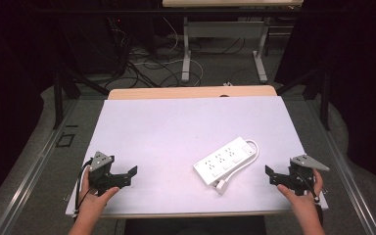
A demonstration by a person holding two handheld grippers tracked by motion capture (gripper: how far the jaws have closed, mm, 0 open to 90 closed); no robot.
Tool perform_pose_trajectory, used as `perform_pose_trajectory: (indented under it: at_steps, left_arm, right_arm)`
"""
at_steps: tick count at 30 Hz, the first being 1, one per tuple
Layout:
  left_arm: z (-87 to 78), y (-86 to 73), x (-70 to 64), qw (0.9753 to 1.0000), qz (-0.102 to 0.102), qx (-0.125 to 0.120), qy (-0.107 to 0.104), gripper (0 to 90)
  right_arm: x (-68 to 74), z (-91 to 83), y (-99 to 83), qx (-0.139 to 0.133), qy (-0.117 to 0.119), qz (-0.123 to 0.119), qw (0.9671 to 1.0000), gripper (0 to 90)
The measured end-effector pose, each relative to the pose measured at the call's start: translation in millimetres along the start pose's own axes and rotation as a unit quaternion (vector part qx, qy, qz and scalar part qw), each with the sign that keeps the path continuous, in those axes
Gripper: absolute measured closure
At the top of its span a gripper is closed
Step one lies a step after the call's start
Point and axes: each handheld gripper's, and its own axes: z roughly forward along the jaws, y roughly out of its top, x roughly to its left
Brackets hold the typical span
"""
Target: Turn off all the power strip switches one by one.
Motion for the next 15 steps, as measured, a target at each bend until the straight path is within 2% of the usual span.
perform_pose_trajectory:
  at_steps: [1, 2, 5, 6, 7, 9, 15]
  left_arm:
    - [0.0, 0.0, 0.0, 1.0000, 0.000, 0.000, 0.000, 0.9]
    - [0.2, -0.2, -0.3, 1.0000, -0.001, 0.000, 0.000, 1.0]
    - [0.2, -0.5, -0.2, 1.0000, -0.002, 0.002, 0.001, 1.0]
    - [0.0, -0.5, 0.0, 1.0000, -0.002, 0.003, 0.002, 1.0]
    - [-0.4, -0.8, -0.1, 1.0000, -0.005, 0.005, 0.005, 1.2]
    - [-0.8, -0.9, 0.0, 1.0000, -0.006, 0.005, 0.006, 1.3]
    - [-0.7, -1.4, -0.4, 0.9999, -0.008, 0.006, 0.010, 1.4]
  right_arm:
    - [1.7, 1.0, -0.3, -0.005, 0.003, -0.002, 1.0000, 2.0]
    - [2.8, 0.2, 0.2, 0.002, 0.003, -0.009, 1.0000, 2.0]
    - [7.7, 3.1, 0.7, 0.001, 0.012, -0.031, 0.9994, 3.3]
    - [7.7, 3.1, 0.7, 0.001, 0.012, -0.031, 0.9994, 3.3]
    - [11.9, 4.4, 1.8, 0.008, 0.011, -0.049, 0.9987, 3.8]
    - [15.3, 6.8, 3.3, 0.011, 0.016, -0.061, 0.9980, 5.9]
    - [24.6, 10.2, 9.1, 0.020, 0.024, -0.068, 0.9972, 15.0]
